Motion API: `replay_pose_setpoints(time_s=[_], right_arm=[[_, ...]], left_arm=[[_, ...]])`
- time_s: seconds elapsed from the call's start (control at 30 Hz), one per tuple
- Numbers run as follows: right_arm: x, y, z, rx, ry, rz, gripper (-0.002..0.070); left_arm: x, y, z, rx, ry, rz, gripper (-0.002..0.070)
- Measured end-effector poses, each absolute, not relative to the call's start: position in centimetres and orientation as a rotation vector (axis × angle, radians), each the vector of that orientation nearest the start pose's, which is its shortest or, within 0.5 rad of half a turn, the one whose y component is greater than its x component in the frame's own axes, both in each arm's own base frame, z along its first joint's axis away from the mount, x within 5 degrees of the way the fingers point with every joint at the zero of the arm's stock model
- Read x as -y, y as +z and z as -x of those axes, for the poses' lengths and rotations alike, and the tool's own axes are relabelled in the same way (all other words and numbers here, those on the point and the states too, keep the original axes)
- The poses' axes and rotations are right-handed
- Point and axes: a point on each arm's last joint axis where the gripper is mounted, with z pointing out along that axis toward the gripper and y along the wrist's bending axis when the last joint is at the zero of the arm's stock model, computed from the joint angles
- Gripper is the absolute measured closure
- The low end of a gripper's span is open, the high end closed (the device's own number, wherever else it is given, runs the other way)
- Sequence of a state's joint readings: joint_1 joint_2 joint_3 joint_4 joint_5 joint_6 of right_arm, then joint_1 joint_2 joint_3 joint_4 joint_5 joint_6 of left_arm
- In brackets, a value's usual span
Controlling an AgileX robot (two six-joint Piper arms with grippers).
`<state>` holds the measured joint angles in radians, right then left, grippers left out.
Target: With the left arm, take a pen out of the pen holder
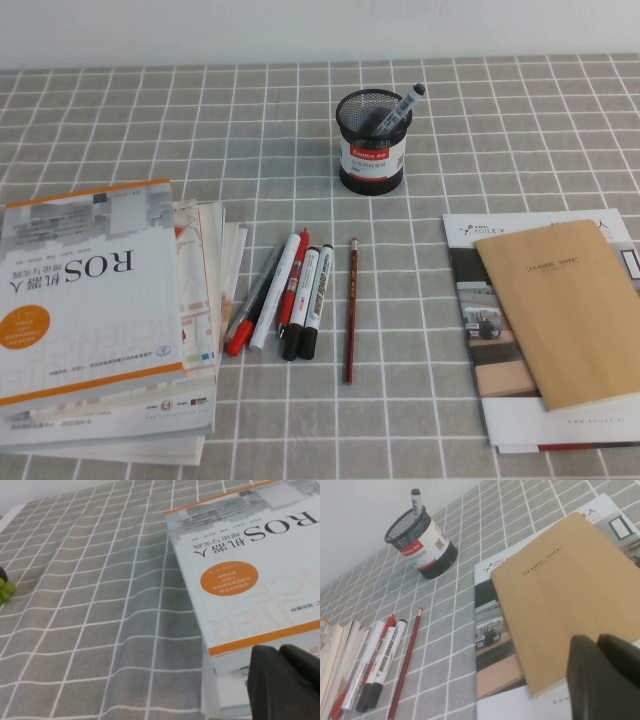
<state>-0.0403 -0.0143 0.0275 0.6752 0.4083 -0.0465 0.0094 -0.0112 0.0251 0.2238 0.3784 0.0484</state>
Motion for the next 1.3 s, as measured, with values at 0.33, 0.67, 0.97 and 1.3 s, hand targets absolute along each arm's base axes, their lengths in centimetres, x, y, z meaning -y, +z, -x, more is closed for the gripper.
replay_pose_setpoints(time_s=[0.33, 0.67, 0.97, 1.3], right_arm=[[-2.1, 17.6, -5.2, -1.815, 0.612, -0.399, 0.0689], [-2.1, 17.6, -5.2, -1.815, 0.612, -0.399, 0.0689], [-2.1, 17.6, -5.2, -1.815, 0.612, -0.399, 0.0689], [-2.1, 17.6, -5.2, -1.815, 0.612, -0.399, 0.0689]], left_arm=[[0.3, 19.6, -5.7, -1.553, -0.475, 0.45, 0.0678], [-0.6, 21.4, -5.5, -1.266, -0.672, 0.663, 0.0678], [0.1, 22.2, -5.4, -1.4, -0.619, 0.555, 0.0678], [1.5, 35.5, -8.9, -1.711, -0.271, 0.019, 0.0678]])
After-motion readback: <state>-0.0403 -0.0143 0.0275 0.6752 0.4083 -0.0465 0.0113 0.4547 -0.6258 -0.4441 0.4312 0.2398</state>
